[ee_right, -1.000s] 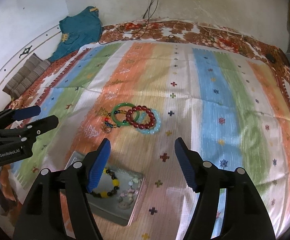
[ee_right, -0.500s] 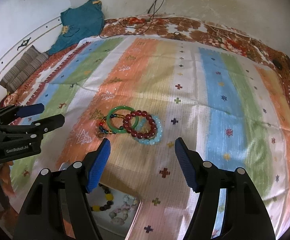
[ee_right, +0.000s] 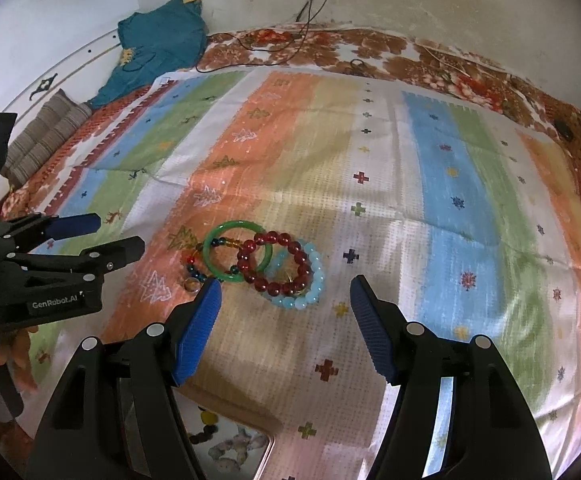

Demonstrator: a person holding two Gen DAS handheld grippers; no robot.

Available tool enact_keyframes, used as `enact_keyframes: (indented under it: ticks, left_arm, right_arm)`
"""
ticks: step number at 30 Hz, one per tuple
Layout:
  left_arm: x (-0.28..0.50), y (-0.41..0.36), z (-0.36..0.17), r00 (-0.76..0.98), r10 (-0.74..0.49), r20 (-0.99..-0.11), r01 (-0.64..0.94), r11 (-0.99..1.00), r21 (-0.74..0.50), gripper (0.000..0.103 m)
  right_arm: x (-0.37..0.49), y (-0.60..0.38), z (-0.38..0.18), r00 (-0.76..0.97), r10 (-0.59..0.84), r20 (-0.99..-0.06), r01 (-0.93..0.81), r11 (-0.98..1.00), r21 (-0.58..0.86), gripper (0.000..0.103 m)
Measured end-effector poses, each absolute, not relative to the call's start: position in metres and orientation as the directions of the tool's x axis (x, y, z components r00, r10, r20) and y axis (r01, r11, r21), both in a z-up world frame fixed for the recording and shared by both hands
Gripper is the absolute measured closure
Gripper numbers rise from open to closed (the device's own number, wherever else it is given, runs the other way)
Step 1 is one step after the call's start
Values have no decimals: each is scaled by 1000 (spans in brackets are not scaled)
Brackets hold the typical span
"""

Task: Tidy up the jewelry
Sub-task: 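Move both open tools back to the remaining bracelet pile, then grasp the green jade bangle with the left tool while the right tool grasps the red bead bracelet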

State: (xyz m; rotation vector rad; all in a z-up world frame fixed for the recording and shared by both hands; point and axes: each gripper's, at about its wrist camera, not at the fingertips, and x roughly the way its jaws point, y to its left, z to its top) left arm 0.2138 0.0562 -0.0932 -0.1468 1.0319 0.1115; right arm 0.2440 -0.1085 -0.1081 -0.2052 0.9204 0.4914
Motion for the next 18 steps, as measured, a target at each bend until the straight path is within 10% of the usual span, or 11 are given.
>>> enact_keyframes:
  ticks: [18]
  left_arm:
    - [249, 65, -120, 450, 3, -893, -152, 986, -73, 29]
  right_arm:
    - [276, -90, -138, 465, 264, -845, -519, 855, -18, 36]
